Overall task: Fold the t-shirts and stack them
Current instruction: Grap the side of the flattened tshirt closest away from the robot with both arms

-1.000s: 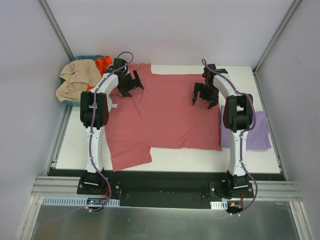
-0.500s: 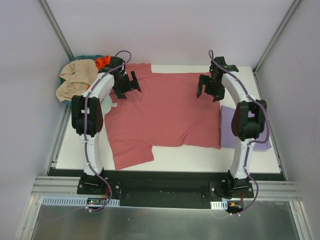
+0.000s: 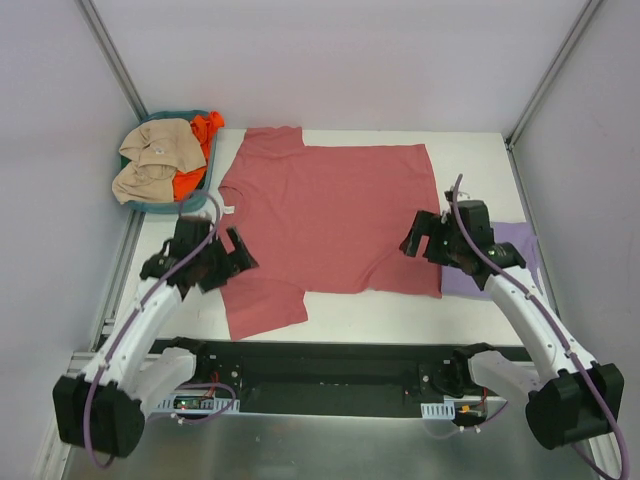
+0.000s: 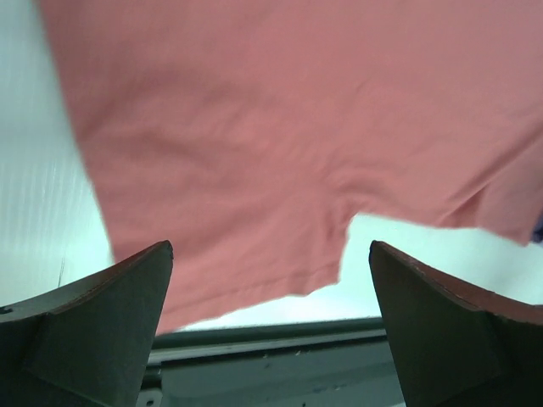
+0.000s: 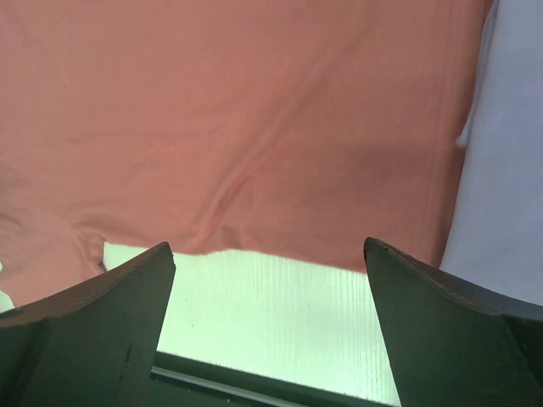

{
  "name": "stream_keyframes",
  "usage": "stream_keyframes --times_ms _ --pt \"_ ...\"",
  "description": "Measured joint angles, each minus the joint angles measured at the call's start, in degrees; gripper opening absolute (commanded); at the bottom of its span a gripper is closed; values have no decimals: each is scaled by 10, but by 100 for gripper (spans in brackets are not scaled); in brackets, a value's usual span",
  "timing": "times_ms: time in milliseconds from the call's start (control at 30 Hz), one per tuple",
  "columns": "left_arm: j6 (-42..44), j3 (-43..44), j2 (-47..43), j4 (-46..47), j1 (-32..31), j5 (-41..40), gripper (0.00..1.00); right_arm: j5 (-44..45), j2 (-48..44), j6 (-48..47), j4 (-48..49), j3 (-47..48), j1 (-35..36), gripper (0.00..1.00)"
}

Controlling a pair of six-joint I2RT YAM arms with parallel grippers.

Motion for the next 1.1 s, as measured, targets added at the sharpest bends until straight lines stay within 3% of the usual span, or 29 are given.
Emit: stream_keyframes --times_ms 100,200,333,700,1100 --pt "-36 -112 -105 -15 0 -2 98 -10 -25 18 15 -58 -1 96" --pt "-86 -200 -208 -47 -3 -4 88 -13 -26 27 20 -72 -1 96" --pt "-155 -271 -263 -70 -13 -4 81 -17 -23 32 29 -73 -1 96" --pt "-269 -275 -225 -96 -81 -31 64 3 6 32 23 -73 -1 96" --pt "-287 -247 -194 -185 -99 -45 53 12 32 31 15 -73 -2 96"
